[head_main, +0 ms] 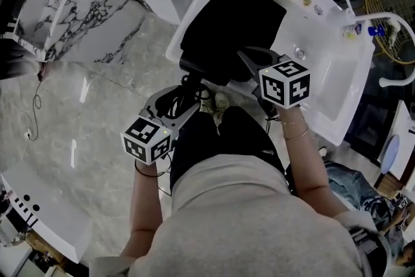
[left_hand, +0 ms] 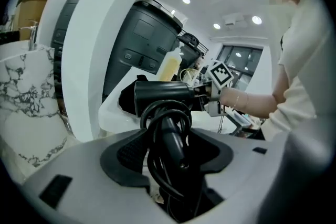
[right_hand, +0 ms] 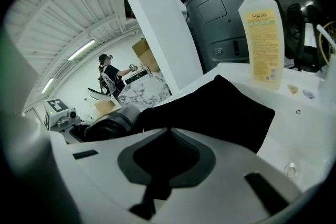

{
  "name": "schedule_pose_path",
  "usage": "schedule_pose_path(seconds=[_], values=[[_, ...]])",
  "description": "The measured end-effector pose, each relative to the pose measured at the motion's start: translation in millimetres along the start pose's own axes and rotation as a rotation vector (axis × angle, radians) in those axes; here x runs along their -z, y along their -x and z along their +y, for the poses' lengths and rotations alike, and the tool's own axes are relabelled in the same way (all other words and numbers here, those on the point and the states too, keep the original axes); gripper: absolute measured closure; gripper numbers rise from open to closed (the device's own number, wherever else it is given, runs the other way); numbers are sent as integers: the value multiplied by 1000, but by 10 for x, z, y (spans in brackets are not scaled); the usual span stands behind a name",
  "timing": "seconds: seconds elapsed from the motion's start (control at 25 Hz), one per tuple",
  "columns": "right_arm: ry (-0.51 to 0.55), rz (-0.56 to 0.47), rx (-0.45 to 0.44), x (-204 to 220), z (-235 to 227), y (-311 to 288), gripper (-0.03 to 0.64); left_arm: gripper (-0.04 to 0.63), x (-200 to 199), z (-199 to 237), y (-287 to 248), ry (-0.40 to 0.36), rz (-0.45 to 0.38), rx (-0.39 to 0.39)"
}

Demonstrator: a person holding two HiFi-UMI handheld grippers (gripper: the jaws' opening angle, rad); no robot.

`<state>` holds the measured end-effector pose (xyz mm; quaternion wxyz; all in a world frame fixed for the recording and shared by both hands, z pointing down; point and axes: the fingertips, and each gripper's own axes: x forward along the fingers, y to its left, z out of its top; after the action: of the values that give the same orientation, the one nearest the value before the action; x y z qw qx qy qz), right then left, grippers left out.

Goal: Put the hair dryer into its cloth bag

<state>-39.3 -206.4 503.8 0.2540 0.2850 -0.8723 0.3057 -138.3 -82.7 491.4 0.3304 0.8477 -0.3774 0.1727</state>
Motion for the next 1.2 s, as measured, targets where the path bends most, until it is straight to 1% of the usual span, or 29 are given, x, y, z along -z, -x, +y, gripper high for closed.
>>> schedule_pose_path(seconds=[0.2, 0.36, 0.52, 0.68, 0.84, 0.96, 1.08, 1.2], values=[[7, -11, -9, -69, 50, 16, 604, 351, 20, 1, -90, -99, 99, 11], [14, -24, -9, -111, 71, 42, 604, 351, 5, 38, -156, -127, 151, 17], [24, -36, -16, -158, 100, 78, 604, 351, -14, 90, -197, -182, 239, -4], [26, -24, -23, -146, 146, 80, 604, 353, -90, 113, -281, -205, 304, -45], [29, -27, -29, -142, 210, 88, 604, 353, -195, 160, -363, -225, 335, -71], [29, -26, -34, -135, 236, 96, 604, 357, -234, 243, -429, -235, 369, -118], [37, -17, -37, -98, 269, 88, 604, 359, -291, 262, -502, -211, 374, -144], [29, -15, -41, -61, 284, 85, 604, 359, -350, 265, -571, -206, 376, -171]])
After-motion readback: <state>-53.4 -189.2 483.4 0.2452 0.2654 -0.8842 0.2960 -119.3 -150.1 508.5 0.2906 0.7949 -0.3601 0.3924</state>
